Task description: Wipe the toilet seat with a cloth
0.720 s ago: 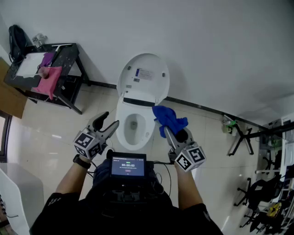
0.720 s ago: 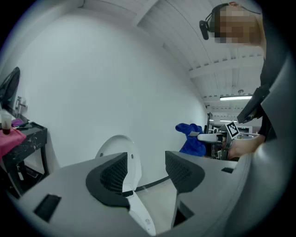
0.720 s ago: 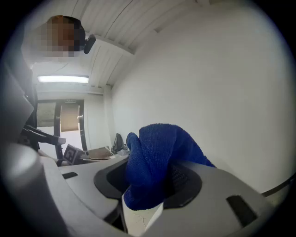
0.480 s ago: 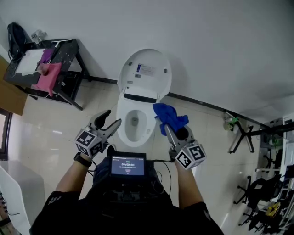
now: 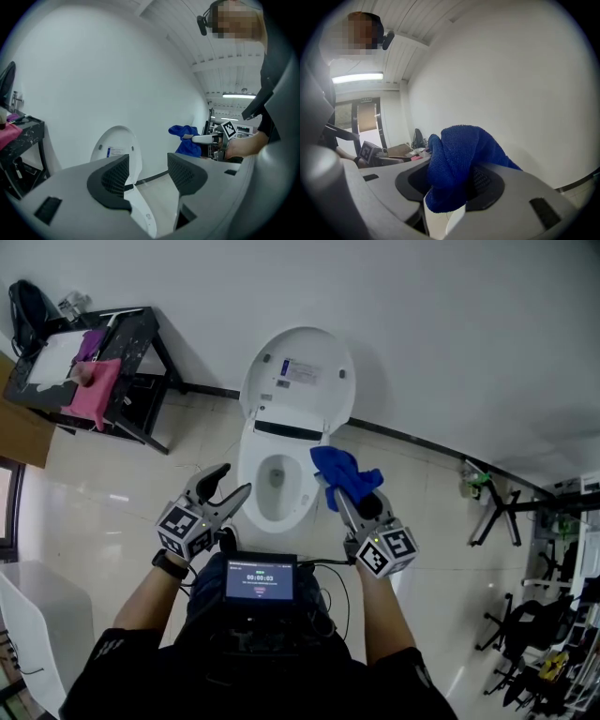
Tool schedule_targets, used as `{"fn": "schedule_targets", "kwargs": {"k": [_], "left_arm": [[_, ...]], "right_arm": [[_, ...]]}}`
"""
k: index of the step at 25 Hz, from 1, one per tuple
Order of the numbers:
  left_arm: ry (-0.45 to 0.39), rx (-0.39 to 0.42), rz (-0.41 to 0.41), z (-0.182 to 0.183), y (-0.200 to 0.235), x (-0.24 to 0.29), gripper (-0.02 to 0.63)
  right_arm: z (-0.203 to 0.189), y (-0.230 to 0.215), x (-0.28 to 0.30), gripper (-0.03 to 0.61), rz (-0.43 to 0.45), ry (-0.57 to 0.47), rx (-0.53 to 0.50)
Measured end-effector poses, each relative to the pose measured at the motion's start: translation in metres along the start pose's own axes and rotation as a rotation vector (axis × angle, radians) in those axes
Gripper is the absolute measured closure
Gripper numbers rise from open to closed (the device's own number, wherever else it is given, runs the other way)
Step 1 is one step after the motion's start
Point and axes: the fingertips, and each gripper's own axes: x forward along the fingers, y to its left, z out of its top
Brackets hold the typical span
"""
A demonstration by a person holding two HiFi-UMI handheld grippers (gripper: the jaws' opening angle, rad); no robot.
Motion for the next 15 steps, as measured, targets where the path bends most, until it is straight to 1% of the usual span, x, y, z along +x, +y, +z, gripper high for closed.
{"fn": "schedule_targets", "kwargs": {"k": [4, 7, 15], "left_arm": [[0.032, -0.019, -0.004, -0.012, 0.001, 0.005, 0.365], [0.067, -0.008, -0.015, -0.028, 0.004, 0.01, 0.365], [0.194, -0.027, -0.03, -0.083, 0.009, 0.026, 0.364]], "right_arm": [[-0.022, -0.01, 0.012, 0.388, -0.002, 0.042, 0.014], [-0.046, -0.019, 0.023, 0.388, 0.002, 0.089, 0.01], [-0.139, -0.045, 0.055, 0.388, 0.006, 0.24, 0.042]]}}
